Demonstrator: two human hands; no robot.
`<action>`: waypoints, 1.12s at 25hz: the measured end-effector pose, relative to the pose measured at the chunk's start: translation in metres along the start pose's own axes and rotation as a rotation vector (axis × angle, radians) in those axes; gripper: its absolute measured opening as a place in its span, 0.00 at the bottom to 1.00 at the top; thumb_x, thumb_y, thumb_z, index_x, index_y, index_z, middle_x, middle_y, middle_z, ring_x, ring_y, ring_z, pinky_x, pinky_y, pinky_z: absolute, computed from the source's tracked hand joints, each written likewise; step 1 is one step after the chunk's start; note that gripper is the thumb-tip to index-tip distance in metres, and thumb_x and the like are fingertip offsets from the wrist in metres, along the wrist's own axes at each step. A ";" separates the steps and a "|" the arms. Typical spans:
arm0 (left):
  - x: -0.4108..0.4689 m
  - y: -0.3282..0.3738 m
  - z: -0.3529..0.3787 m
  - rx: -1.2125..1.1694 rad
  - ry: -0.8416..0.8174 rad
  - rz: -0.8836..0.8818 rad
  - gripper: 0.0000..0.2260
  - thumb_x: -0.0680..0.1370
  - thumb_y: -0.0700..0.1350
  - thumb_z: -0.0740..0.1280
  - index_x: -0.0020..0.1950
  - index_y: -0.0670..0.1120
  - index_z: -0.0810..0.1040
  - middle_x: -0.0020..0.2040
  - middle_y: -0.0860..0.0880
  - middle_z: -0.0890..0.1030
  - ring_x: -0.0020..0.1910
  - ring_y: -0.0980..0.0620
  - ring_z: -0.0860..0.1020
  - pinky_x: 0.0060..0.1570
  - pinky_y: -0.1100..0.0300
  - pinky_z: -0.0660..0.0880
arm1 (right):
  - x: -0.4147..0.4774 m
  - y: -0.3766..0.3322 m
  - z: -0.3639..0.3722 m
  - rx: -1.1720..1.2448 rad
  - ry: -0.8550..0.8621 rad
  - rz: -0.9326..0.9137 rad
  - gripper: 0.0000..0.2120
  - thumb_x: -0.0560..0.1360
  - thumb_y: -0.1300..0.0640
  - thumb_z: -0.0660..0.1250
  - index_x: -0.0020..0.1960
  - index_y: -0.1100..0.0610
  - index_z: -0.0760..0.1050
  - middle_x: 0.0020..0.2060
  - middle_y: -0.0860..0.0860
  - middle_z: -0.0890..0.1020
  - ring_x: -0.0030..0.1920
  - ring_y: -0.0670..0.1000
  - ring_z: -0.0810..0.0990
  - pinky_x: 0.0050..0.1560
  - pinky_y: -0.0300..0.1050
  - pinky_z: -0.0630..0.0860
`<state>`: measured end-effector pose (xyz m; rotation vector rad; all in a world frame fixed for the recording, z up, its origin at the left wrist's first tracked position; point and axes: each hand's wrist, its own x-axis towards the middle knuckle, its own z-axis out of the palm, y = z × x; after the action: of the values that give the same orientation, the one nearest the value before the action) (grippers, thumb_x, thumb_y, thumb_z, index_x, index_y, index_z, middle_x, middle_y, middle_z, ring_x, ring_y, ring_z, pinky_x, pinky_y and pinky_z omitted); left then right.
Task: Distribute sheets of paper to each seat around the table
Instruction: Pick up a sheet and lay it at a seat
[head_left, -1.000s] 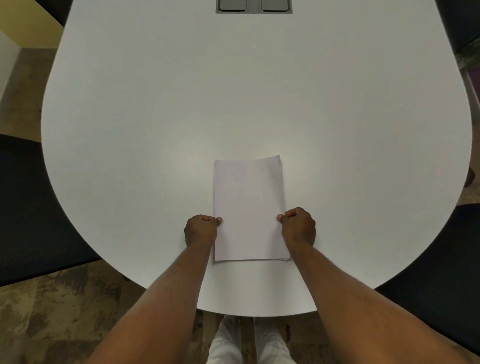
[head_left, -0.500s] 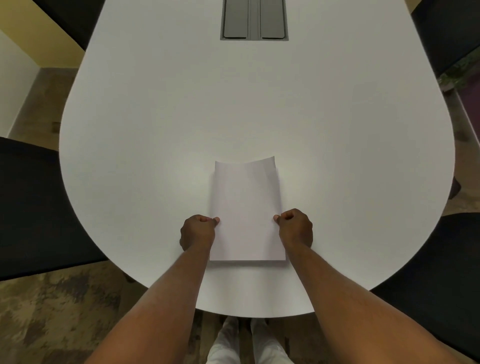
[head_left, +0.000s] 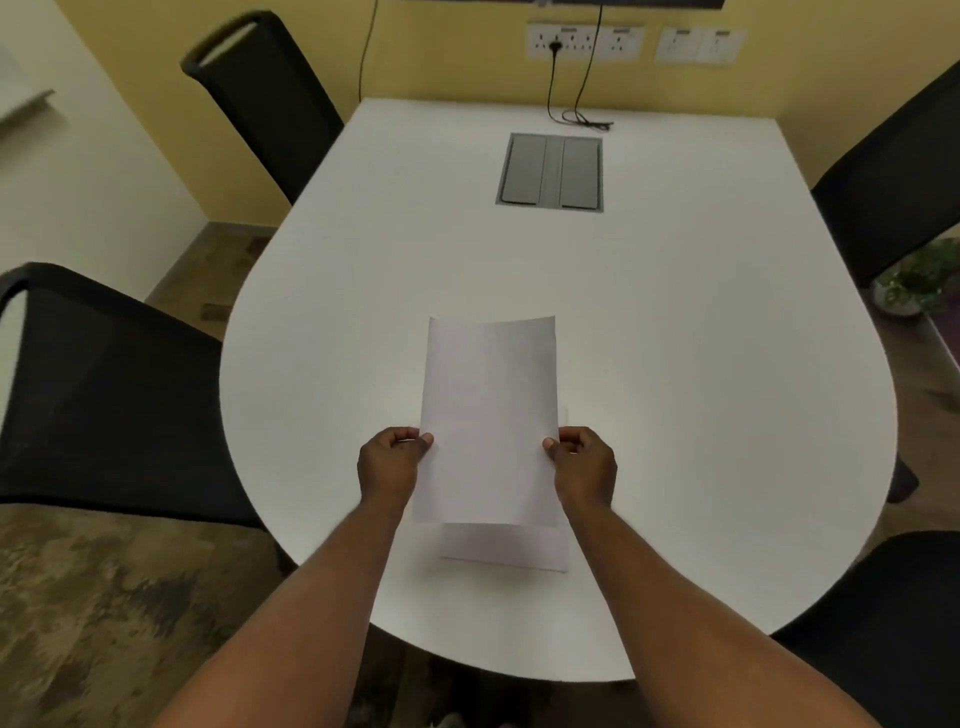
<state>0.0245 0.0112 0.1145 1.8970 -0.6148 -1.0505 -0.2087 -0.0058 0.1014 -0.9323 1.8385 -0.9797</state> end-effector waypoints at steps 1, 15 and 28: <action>-0.004 0.006 -0.007 -0.050 -0.005 0.019 0.05 0.72 0.42 0.76 0.45 0.48 0.82 0.43 0.49 0.86 0.43 0.50 0.83 0.46 0.57 0.78 | -0.003 -0.010 0.000 0.026 -0.016 -0.031 0.07 0.74 0.59 0.75 0.45 0.50 0.79 0.36 0.44 0.82 0.38 0.43 0.80 0.37 0.33 0.72; -0.006 0.058 -0.153 -0.271 0.062 0.161 0.04 0.75 0.40 0.73 0.49 0.45 0.83 0.50 0.46 0.85 0.48 0.48 0.83 0.50 0.55 0.81 | -0.084 -0.112 0.074 0.231 -0.145 -0.241 0.06 0.74 0.61 0.75 0.48 0.53 0.81 0.43 0.50 0.85 0.45 0.51 0.84 0.48 0.45 0.81; 0.067 0.117 -0.348 -0.198 -0.033 0.355 0.06 0.76 0.43 0.73 0.51 0.42 0.84 0.46 0.48 0.84 0.46 0.47 0.82 0.47 0.53 0.80 | -0.202 -0.168 0.239 0.373 0.013 -0.291 0.08 0.72 0.61 0.76 0.51 0.57 0.81 0.44 0.52 0.86 0.46 0.53 0.85 0.52 0.51 0.82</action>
<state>0.3543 0.0572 0.2826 1.5329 -0.8018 -0.8777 0.1192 0.0367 0.2308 -0.9741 1.4812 -1.4511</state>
